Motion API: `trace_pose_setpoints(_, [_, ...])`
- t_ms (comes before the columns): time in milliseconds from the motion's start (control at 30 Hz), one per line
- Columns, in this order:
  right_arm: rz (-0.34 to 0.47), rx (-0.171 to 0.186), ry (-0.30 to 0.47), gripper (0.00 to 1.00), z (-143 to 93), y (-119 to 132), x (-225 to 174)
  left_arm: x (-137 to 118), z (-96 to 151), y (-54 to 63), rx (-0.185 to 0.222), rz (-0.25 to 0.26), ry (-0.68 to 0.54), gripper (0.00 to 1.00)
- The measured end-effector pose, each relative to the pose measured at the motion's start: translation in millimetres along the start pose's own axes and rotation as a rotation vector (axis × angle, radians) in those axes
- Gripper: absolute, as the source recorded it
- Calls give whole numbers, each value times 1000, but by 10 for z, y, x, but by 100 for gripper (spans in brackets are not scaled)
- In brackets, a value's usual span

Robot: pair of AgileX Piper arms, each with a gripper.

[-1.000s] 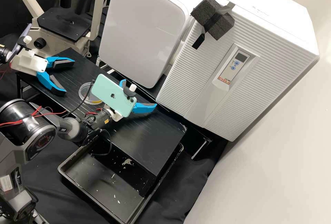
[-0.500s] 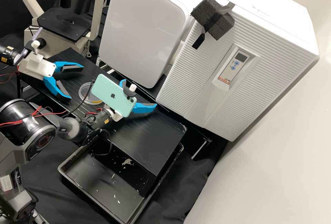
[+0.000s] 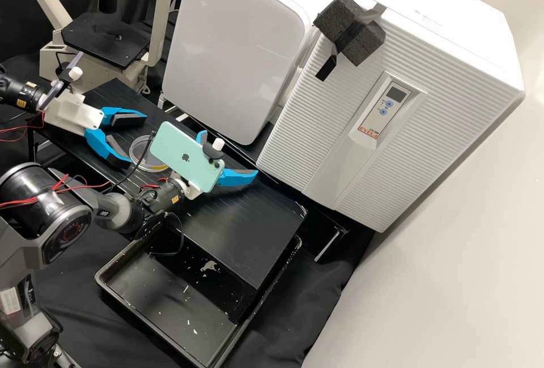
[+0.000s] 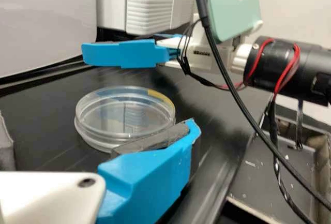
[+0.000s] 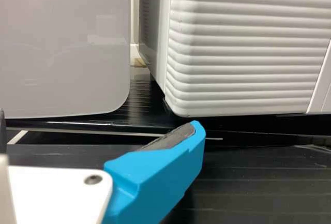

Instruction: Place the petri dish on the microscope

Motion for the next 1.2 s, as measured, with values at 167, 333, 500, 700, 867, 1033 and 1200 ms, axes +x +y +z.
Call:
trace_pose_setpoints(167, [0,0,0,100,0,0,0,79,-47,-13,-21,18,-8,100])
trace_pose_setpoints(333, [0,0,0,100,0,0,0,120,0,-45,20,13,-5,100])
trace_pose_setpoints(500, [0,0,0,100,0,0,0,144,25,-82,114,-12,36,100])
trace_pose_setpoints(700, [0,0,0,100,0,0,0,141,48,-77,143,-10,41,100])
trace_pose_setpoints(867, [0,0,0,100,0,0,0,158,50,-56,107,-21,38,100])
trace_pose_setpoints(1033, [0,0,0,100,0,0,0,184,75,-12,75,-26,10,100])
trace_pose_setpoints(1200, [0,0,0,100,0,0,0,200,89,11,64,-29,1,100])
